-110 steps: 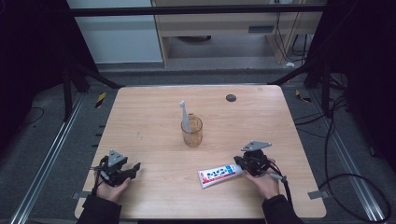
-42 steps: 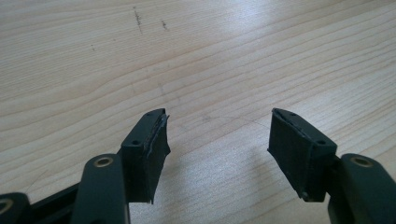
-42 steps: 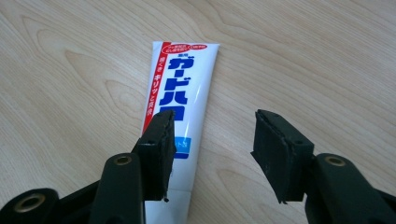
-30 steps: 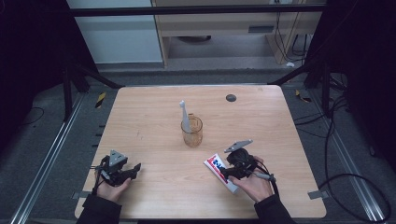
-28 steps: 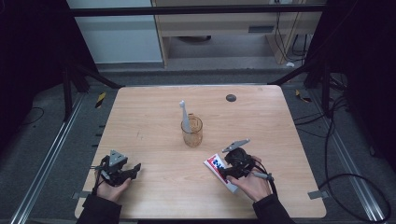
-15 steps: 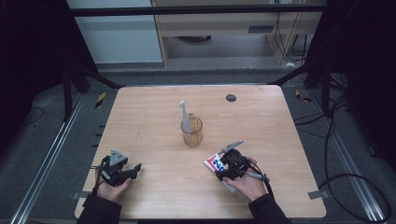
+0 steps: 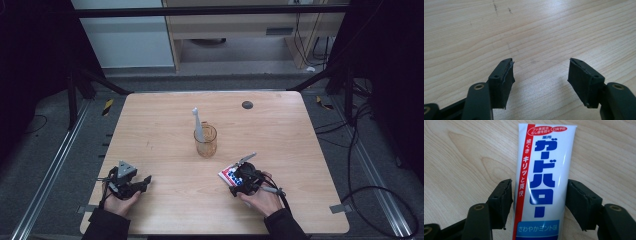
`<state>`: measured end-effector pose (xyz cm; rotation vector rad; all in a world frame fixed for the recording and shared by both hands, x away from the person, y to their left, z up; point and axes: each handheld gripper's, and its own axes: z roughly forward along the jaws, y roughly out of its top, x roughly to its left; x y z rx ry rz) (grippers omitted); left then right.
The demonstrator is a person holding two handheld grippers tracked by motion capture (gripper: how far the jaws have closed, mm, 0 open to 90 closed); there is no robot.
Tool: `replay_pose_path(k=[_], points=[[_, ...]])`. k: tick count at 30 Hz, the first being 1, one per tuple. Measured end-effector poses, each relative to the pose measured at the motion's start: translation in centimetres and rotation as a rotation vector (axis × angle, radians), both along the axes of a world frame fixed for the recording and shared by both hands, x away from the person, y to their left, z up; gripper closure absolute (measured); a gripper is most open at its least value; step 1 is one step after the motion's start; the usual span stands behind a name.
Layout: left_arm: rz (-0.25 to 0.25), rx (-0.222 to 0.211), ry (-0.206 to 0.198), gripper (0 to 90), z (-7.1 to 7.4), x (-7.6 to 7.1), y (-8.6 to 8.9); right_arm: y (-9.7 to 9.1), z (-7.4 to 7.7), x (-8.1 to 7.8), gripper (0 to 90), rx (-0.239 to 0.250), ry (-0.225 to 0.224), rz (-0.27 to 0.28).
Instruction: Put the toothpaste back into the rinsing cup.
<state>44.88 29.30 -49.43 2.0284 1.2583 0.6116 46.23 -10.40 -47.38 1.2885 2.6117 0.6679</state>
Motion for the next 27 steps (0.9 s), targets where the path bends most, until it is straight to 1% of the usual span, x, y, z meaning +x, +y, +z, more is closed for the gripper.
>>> replay_pose_path(k=[4,8,13,15,16,17,18,19,21,24,27], points=[[0.0,0.0,0.0,36.3,0.0,0.0,0.0,0.0,-0.3,0.1,39.5,-0.004,0.016,-0.004],[0.0,0.0,0.002,36.3,0.0,0.0,0.0,0.0,-0.3,0.1,41.6,-0.005,0.014,-0.005],[0.001,0.0,0.003,36.4,0.0,0.0,0.0,0.0,-0.2,0.1,45.3,-0.004,0.028,-0.023],[0.0,0.0,0.003,36.4,0.0,0.0,0.0,0.0,-0.1,0.1,49.6,-0.002,0.039,-0.022],[0.0,0.0,0.003,36.4,0.0,0.0,0.0,0.0,-0.1,0.1,49.6,-0.002,0.039,-0.022],[0.001,0.0,0.004,36.4,0.0,0.0,0.0,0.0,0.1,0.1,54.8,-0.012,0.031,-0.015],[0.001,0.0,0.004,36.4,0.0,0.0,0.0,0.0,0.1,0.1,54.8,-0.012,0.031,-0.015],[0.001,-0.001,0.005,36.5,-0.1,0.1,0.0,-0.1,0.3,0.1,59.2,-0.006,0.031,-0.015],[0.002,-0.001,0.005,36.5,-0.1,0.1,0.0,-0.2,0.4,0.0,62.5,-0.003,0.025,-0.007],[0.002,-0.002,0.006,36.5,-0.1,0.1,0.0,-0.2,0.6,0.0,65.5,-0.006,0.024,-0.004],[0.003,-0.002,0.006,36.5,-0.1,0.1,0.0,-0.3,0.7,0.0,66.6,-0.008,0.022,0.001]])
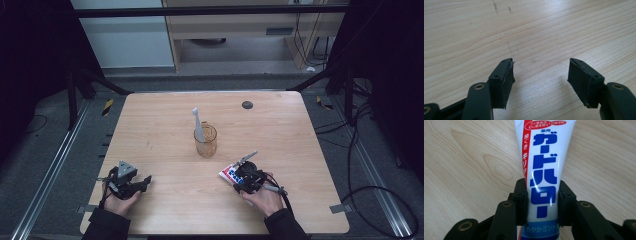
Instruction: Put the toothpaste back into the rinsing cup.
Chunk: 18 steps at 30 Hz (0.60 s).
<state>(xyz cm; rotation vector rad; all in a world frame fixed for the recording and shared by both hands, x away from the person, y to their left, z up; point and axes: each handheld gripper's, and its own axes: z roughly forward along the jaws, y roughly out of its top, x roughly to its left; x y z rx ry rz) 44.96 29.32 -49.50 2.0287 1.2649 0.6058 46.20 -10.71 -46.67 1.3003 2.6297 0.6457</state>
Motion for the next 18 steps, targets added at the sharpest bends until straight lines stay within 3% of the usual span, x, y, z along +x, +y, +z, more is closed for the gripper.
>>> replay_pose_path(k=[2,7,11,15,16,18], points=[[-0.002,0.001,0.0,36.5,0.0,0.0,0.0,0.0,0.1,0.0,67.2,0.008,0.002,0.002],[0.003,-0.001,0.0,36.5,0.0,0.0,0.0,-0.3,0.9,-0.1,67.8,0.065,-0.043,-0.004],[0.0,-0.002,0.0,36.4,0.1,-0.1,0.0,-0.7,1.6,-0.1,68.0,0.113,-0.093,-0.01],[0.003,-0.005,0.002,36.3,0.0,0.0,0.0,-1.3,2.8,0.1,68.2,0.191,-0.172,-0.048],[0.003,-0.005,0.002,36.4,0.0,0.0,0.0,-1.3,2.8,0.1,68.2,0.191,-0.172,-0.048],[0.003,-0.005,0.002,36.4,0.0,0.0,0.0,-1.4,3.6,0.4,68.3,0.218,-0.224,-0.057]])
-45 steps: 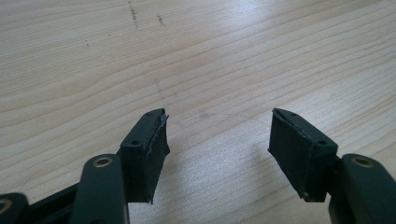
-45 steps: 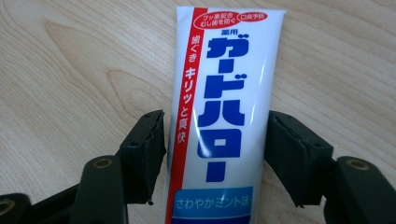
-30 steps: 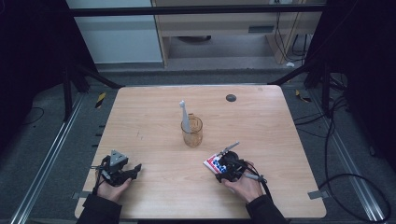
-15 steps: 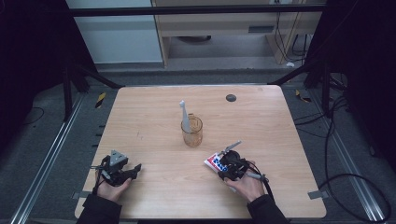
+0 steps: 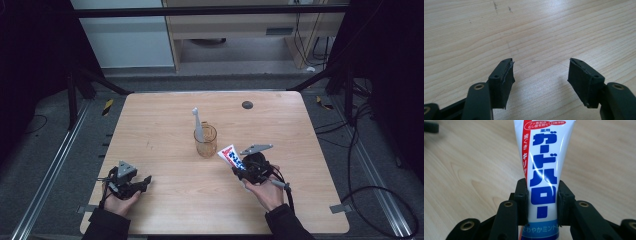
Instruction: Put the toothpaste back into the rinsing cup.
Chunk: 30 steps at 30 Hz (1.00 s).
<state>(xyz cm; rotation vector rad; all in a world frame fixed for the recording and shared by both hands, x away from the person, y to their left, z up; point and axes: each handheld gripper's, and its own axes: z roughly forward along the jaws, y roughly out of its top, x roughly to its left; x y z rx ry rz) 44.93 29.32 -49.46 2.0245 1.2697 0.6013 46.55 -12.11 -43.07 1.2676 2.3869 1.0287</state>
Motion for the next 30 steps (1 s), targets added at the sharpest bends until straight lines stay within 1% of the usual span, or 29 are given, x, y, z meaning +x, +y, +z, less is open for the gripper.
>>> replay_pose_path(k=[4,5,6,7,10,11,12,13,14,15,16,17,19,20,22,24,25,26,28,29,30], points=[[0.0,0.0,0.002,36.4,0.0,0.0,0.0,-0.2,1.4,0.7,68.4,0.064,-0.075,-0.028],[0.001,-0.001,0.001,36.4,0.0,0.0,0.0,-0.2,1.4,0.7,68.4,0.064,-0.075,-0.028],[0.001,-0.001,0.001,36.4,0.0,0.0,0.0,-0.2,1.7,0.8,68.4,0.079,-0.093,-0.038],[0.003,-0.002,-0.001,36.4,0.0,0.0,0.0,-0.2,2.5,1.2,68.4,0.105,-0.135,-0.061],[0.005,-0.003,-0.001,36.4,0.0,0.0,0.1,-0.1,3.3,1.7,68.4,0.14,-0.185,-0.078],[0.005,-0.003,-0.001,36.4,0.0,0.0,0.1,0.0,3.6,1.9,68.4,0.153,-0.194,-0.085],[0.006,-0.003,-0.001,36.4,0.0,0.0,0.1,0.0,3.6,1.9,68.4,0.153,-0.194,-0.085],[0.007,-0.004,-0.002,36.4,0.0,0.0,0.1,0.2,4.1,2.2,68.4,0.175,-0.213,-0.095],[0.007,-0.004,-0.002,36.4,0.0,0.0,0.1,0.2,4.1,2.2,68.4,0.175,-0.213,-0.095],[0.008,-0.005,-0.002,36.4,0.0,0.0,0.1,0.4,4.5,2.7,68.4,0.195,-0.236,-0.106],[0.008,-0.005,-0.002,36.4,0.0,0.0,0.1,0.4,4.7,2.9,68.4,0.206,-0.244,-0.112],[0.008,-0.005,-0.002,36.4,0.0,0.0,0.1,0.4,4.7,2.9,68.4,0.206,-0.244,-0.112],[0.008,-0.006,-0.004,36.4,0.0,0.0,0.1,0.5,5.1,3.3,68.4,0.228,-0.269,-0.126],[0.008,-0.006,-0.005,36.5,0.0,0.0,0.1,0.6,5.3,3.7,68.4,0.241,-0.293,-0.138],[0.008,-0.005,-0.005,36.5,0.0,0.0,0.1,0.7,5.5,4.0,68.4,0.261,-0.313,-0.155],[0.009,-0.007,-0.005,36.5,0.0,0.0,0.1,0.8,5.7,4.4,68.3,0.277,-0.334,-0.17],[0.009,-0.007,-0.005,36.5,0.0,0.0,0.1,0.8,5.7,4.4,68.3,0.277,-0.334,-0.17],[0.009,-0.006,-0.005,36.5,0.0,0.0,0.1,1.0,5.9,4.9,68.3,0.293,-0.362,-0.185],[0.009,-0.006,-0.007,36.5,0.1,0.0,0.1,1.2,6.1,5.2,68.3,0.302,-0.383,-0.194],[0.009,-0.006,-0.007,36.5,0.1,0.0,0.1,1.2,6.1,5.2,68.3,0.302,-0.383,-0.194],[0.008,-0.006,-0.007,36.5,0.1,0.0,0.1,1.4,6.2,5.4,68.3,0.303,-0.397,-0.198]])
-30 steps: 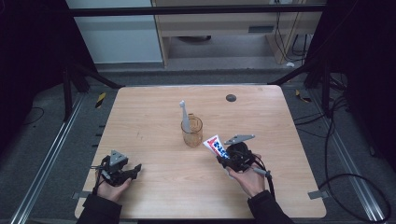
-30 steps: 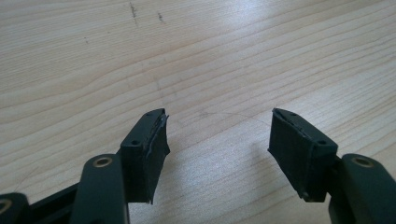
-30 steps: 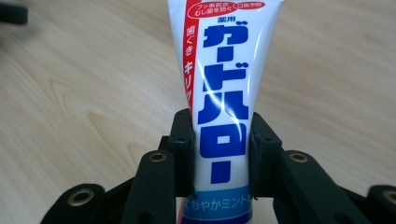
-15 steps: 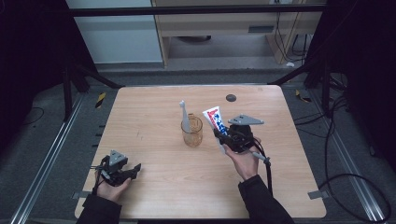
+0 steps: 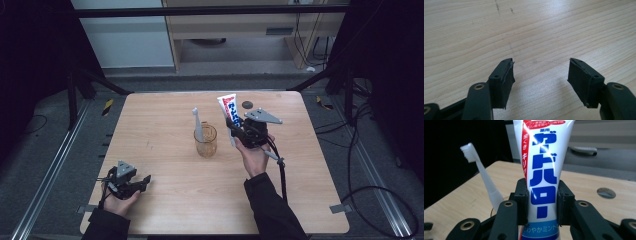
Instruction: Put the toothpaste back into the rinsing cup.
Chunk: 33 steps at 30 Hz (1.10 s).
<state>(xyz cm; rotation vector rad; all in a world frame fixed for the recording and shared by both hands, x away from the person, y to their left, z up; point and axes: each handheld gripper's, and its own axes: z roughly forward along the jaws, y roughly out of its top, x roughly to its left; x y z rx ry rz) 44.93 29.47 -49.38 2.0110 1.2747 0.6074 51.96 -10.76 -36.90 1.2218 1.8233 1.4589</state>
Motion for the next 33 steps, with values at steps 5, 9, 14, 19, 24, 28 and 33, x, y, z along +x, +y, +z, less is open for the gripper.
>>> replay_pose_path(k=[5,9,14,19,24,28,33], points=[[0.0,-0.005,0.001,36.5,0.0,0.0,0.0,0.7,0.5,0.9,68.3,0.026,-0.038,-0.021],[0.003,-0.006,0.001,36.5,0.0,0.1,0.0,1.5,1.0,1.8,68.3,0.033,-0.065,-0.027],[-0.002,-0.002,0.002,36.5,-0.1,0.1,0.0,2.1,1.2,2.6,68.2,0.048,-0.092,-0.035],[0.001,-0.007,-0.001,36.5,0.0,0.1,-0.1,2.6,1.1,3.1,68.2,0.066,-0.115,-0.04],[0.0,-0.009,0.0,36.6,-0.1,0.1,-0.1,3.3,1.0,4.1,68.3,0.092,-0.119,-0.038],[-0.005,-0.006,-0.002,36.6,0.0,0.1,-0.1,4.1,0.4,4.9,68.3,0.112,-0.127,-0.03],[-0.008,-0.007,-0.002,36.6,0.0,0.1,-0.1,4.9,-0.5,5.5,68.3,0.134,-0.125,-0.019]])
